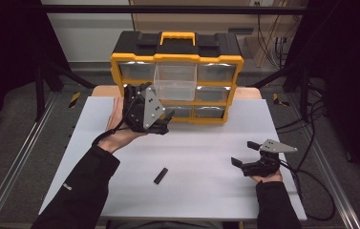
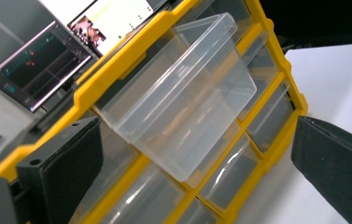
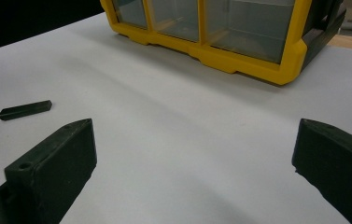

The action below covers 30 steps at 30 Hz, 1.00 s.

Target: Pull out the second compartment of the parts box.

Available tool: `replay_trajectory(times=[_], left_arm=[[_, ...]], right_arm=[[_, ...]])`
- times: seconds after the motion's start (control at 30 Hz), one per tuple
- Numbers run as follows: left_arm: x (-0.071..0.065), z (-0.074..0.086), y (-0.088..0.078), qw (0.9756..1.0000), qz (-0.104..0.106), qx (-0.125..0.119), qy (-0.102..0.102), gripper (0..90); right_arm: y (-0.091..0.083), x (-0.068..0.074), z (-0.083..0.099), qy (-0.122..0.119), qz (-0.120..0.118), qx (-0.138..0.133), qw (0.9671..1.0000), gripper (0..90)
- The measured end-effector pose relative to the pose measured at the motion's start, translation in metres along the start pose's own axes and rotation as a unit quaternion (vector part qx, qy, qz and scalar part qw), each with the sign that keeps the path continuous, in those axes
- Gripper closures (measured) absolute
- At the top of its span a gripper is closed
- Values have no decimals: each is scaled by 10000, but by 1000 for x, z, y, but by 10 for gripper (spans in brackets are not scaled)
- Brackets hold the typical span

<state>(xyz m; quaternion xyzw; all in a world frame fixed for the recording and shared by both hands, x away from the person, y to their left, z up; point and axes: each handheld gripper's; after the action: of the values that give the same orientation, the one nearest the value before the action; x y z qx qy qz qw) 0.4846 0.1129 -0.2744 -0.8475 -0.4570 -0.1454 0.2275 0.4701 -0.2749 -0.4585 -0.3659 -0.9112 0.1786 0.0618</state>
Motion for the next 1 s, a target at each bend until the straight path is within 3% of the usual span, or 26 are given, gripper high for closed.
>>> replay_trajectory(times=[0.17, 0.3, 0.47, 0.63, 0.73, 1.0], left_arm=[[2, 7, -9, 9990, 53, -65, -447, 0], [3, 16, -17, 9966, 143, -81, -804, 0], [1, 29, -22, 9949, 214, -41, -982, 0], [1, 41, -27, 9916, 292, 35, -1258, 0], [-1, 49, -28, 9909, 288, 82, -1312, 0], [-6, 74, -34, 9853, 425, 168, -1647, 0]], right_arm=[[0, 0, 0, 0, 1, -9, 10000, 5], [0, 0, 0, -7, -3, -23, 10000, 5], [0, 0, 0, -6, -6, -20, 10000, 5], [0, 0, 0, -5, -15, -5, 10000, 5], [0, 0, 0, -8, -15, 3, 10000, 5], [1, 0, 0, -17, -17, 1, 10000, 5]])
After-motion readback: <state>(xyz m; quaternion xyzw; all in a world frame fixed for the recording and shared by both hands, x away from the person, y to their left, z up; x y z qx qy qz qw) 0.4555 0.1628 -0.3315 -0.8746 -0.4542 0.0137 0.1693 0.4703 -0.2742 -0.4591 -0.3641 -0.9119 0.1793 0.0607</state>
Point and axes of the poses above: each handheld gripper's, and its own axes: y roughly forward along the jaws, z roughly out of its underside, x roughly to its left, and after that the axes turned 9 degrees about -y, right-handed
